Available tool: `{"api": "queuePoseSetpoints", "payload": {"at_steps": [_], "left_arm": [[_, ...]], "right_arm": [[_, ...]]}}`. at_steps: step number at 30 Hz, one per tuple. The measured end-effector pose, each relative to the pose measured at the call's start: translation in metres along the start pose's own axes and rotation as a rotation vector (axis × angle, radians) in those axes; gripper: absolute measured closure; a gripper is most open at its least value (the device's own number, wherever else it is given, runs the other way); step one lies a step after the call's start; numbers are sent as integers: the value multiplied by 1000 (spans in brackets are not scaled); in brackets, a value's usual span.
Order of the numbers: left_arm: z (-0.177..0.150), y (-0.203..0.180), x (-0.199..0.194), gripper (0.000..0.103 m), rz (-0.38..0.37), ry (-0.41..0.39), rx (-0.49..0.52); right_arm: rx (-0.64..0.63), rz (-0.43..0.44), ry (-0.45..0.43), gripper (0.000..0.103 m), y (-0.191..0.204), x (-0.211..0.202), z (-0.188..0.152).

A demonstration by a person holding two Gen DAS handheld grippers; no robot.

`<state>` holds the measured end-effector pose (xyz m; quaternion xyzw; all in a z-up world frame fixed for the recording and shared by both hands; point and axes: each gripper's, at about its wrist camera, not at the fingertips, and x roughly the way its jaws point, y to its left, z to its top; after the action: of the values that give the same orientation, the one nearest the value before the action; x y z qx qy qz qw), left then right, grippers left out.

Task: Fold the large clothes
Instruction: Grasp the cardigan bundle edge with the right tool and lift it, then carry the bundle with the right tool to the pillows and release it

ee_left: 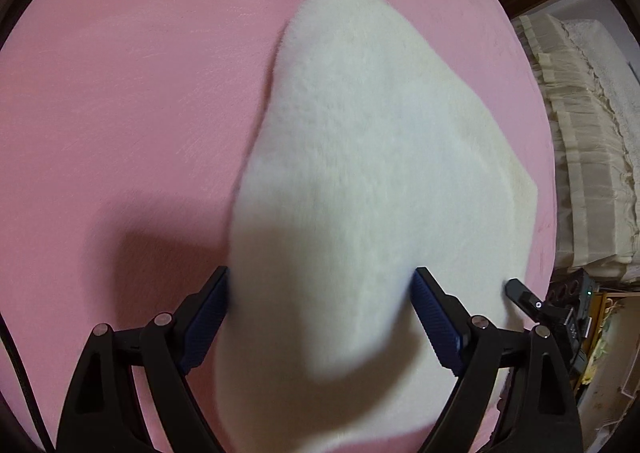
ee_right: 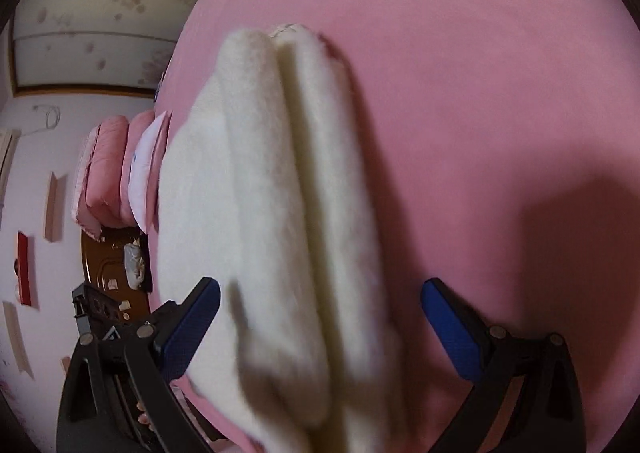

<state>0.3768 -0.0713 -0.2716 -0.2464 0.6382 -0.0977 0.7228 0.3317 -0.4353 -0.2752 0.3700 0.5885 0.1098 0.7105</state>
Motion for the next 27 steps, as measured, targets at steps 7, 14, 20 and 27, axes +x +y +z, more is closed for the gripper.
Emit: {"api": "queuePoseSetpoints", "payload": {"at_steps": [7,14,20,27], "left_arm": [[11,6,28,10,-76,-3,-17],[6,4,26,26,-70,-24,15],[6,0,5,34,-96,-42,37],[0,40,-25,38,-240,26,2]], "right_arm": [[-140,-2,19,14,29,25,17],[-158,-3,-8,53,38,14,15],[-273,-86,-46,66,76,-4,0],[-421,-159,-127,67,165,-18,-44]]}}
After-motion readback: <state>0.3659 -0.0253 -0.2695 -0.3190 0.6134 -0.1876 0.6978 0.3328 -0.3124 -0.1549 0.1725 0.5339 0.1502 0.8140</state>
